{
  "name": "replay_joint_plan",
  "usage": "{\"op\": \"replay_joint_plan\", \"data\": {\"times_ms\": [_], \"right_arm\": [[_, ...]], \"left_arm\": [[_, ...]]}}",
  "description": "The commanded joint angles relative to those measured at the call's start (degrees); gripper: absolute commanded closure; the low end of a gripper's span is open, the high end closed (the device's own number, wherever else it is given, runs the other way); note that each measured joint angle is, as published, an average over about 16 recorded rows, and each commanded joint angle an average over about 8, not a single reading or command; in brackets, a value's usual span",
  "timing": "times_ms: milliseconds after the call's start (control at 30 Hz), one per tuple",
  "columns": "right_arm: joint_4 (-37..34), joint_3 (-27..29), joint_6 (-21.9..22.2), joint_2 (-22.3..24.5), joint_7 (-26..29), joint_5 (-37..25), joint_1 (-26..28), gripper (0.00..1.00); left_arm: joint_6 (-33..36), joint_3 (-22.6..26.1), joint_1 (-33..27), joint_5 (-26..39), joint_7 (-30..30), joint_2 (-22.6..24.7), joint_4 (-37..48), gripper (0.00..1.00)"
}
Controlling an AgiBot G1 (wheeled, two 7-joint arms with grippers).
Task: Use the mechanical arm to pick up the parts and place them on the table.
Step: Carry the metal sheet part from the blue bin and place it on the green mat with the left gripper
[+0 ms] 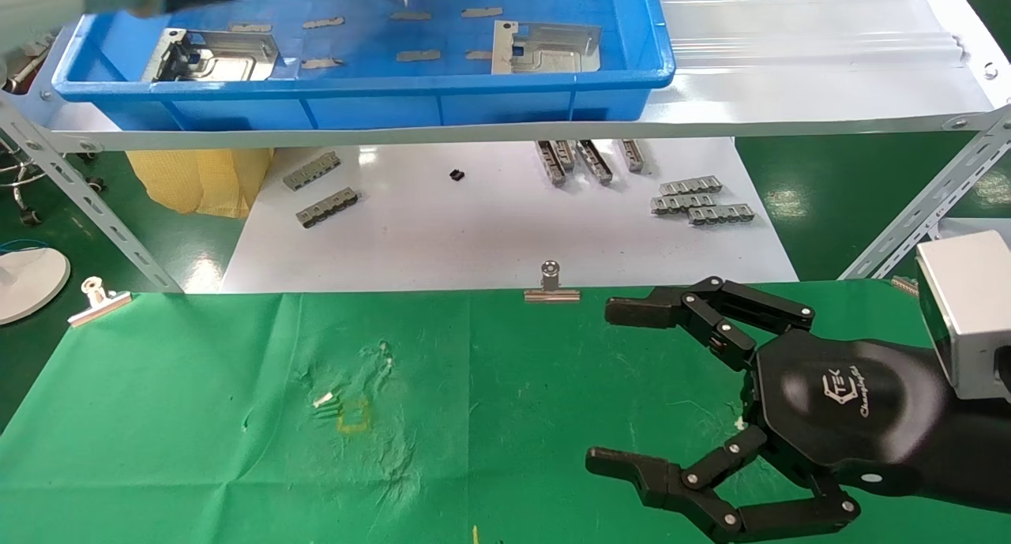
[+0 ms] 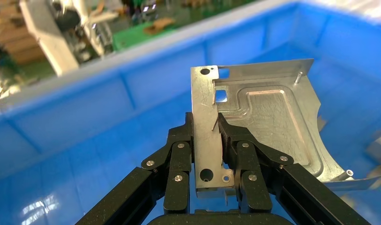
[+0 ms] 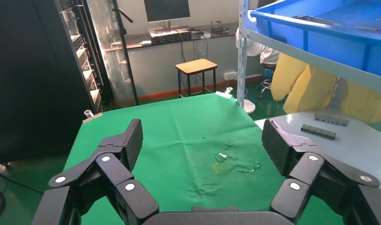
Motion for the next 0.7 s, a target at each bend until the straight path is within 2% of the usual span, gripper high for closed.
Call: {"op": "replay_joint_plan", "data": {"times_ms": [33, 200, 533, 700], "right_arm": [[0.00, 0.00, 0.00, 0.00, 0.00, 0.00, 0.00, 0.00], [0.00, 0.00, 0.00, 0.00, 0.00, 0.00, 0.00, 0.00], [0.00, 0.00, 0.00, 0.00, 0.00, 0.00, 0.00, 0.00], [0.00, 0.00, 0.00, 0.00, 0.00, 0.00, 0.00, 0.00]], "left_arm": [[1.41, -0.87, -0.22, -1.25, 1.19, -0.91, -0.75, 1.00], [10.94, -1.90, -0.71, -3.03, 4.85, -3.93, -2.09, 1.00], [38.68, -0.50, -1.09, -2.67, 11.68, -10.91, -5.25, 1.00], [43.87, 1.18, 1.32, -3.86, 14.88, -14.05, -9.85, 1.00]]}}
